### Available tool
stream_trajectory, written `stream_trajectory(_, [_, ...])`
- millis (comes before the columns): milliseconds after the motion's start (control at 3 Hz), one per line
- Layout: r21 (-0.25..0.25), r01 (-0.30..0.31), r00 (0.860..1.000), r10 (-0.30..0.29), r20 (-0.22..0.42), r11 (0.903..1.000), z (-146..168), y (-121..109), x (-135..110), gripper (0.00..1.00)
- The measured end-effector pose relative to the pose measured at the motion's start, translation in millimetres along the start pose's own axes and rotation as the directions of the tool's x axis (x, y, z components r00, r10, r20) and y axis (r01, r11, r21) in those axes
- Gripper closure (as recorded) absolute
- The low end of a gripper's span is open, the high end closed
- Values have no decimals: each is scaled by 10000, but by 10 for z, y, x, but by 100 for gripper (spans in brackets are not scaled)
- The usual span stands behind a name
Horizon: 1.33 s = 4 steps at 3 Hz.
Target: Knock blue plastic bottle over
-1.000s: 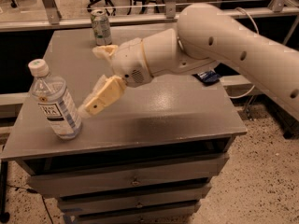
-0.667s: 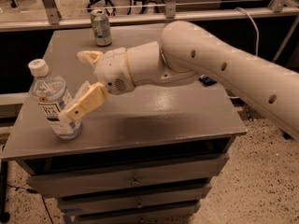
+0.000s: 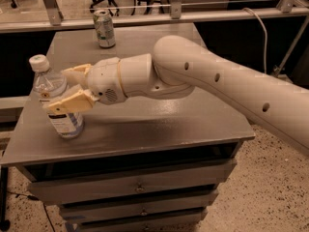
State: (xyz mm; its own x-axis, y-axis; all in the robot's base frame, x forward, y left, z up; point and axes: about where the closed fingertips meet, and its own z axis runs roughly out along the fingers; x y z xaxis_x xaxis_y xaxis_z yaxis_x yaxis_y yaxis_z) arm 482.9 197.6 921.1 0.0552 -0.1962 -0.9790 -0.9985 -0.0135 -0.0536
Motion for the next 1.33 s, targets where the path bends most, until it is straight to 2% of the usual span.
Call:
stream_trajectory(333, [363,89,9994,-77,-336,9993,-172,-166,-28,65])
stream_trajectory(667, [745,615,9905,-517,-1273,9953,-561,-449,-169,87])
stream_trajectory(1000, [650,1277,9514,-1037,-2898,9897,-913,-810,-298,100])
stream_trajectory(1333, [37,2226,8592,-1943,-4732,9749,-1086,-1165,-237,100])
